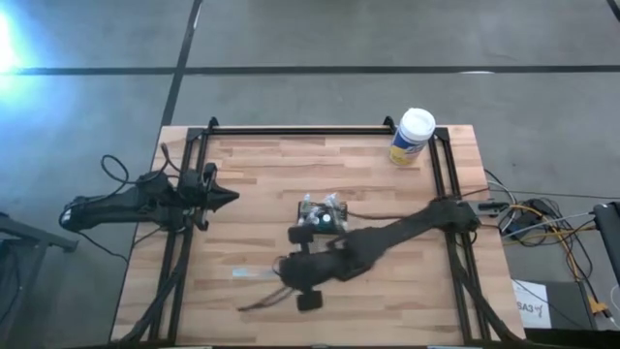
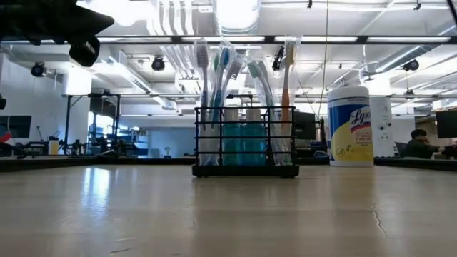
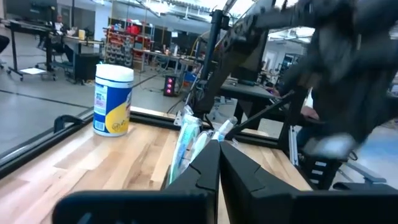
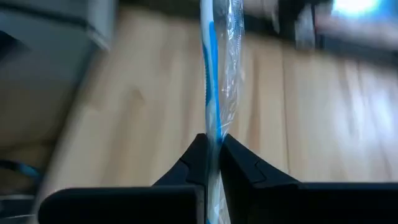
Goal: Pick & Place toothbrushing station
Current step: Put the blue toothbrush into the black wire organizer
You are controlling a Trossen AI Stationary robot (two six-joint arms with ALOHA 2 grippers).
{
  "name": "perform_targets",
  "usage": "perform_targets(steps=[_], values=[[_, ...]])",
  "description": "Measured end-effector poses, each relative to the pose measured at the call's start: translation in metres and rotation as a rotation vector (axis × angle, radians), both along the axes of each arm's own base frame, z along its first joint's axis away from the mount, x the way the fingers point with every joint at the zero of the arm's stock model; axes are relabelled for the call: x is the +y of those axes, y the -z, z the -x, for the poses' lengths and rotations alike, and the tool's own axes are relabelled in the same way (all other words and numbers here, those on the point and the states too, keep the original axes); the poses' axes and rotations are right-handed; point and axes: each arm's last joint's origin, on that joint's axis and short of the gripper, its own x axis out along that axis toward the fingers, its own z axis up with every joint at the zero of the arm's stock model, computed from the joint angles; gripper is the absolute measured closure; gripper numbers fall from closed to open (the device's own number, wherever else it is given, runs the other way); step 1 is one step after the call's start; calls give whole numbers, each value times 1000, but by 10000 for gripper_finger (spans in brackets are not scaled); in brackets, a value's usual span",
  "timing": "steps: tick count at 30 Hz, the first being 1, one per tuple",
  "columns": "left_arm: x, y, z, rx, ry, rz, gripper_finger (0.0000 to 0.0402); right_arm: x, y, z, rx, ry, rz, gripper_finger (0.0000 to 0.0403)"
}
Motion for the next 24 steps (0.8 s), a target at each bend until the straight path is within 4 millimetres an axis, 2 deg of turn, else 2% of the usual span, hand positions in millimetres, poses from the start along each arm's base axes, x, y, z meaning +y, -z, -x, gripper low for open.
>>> perform_targets(steps=[3,5,12,14,16,19,24], values=[[0,2,0,13,1,1,388,4,-46,25,-142,-71,-32,388],[0,2,0,18,2,2,388,3,-64,40,-209,-101,-45,389],[0,3,0,21,2,0,389,-5,-81,88,-411,-179,-114,389],[0,4,-1,23,2,-1,390,-11,-76,102,-482,-193,-154,389],[0,4,-1,23,2,-3,389,-17,-60,112,-531,-190,-183,389],[0,4,-1,24,2,-21,388,-25,-23,124,-570,-178,-211,389],[0,5,-1,30,1,-57,388,-38,24,149,-750,-171,-289,389]])
